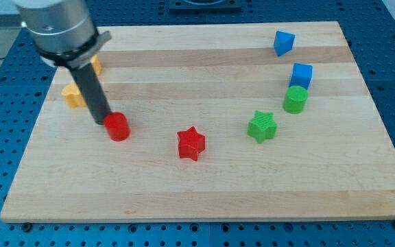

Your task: Move the yellow blocks slightly to the right side of the board

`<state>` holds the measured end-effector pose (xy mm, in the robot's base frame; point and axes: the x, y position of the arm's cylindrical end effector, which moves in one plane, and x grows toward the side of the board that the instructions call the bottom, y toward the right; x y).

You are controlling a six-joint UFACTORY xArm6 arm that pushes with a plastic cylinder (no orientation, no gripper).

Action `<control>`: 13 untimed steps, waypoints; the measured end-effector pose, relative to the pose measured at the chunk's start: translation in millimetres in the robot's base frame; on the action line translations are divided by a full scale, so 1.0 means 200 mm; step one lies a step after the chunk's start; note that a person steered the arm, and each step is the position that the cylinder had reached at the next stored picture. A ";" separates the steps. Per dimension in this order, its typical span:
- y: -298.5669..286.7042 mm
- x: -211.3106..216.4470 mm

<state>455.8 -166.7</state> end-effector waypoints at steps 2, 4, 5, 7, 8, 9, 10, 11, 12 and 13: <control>-0.27 0.05; -0.65 -0.15; -0.53 -0.34; -0.26 -0.30; -0.42 -0.44; -0.69 -0.55; -0.52 -0.63; -0.32 -0.75; -0.24 -0.74; -0.58 -0.77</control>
<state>300.9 -283.5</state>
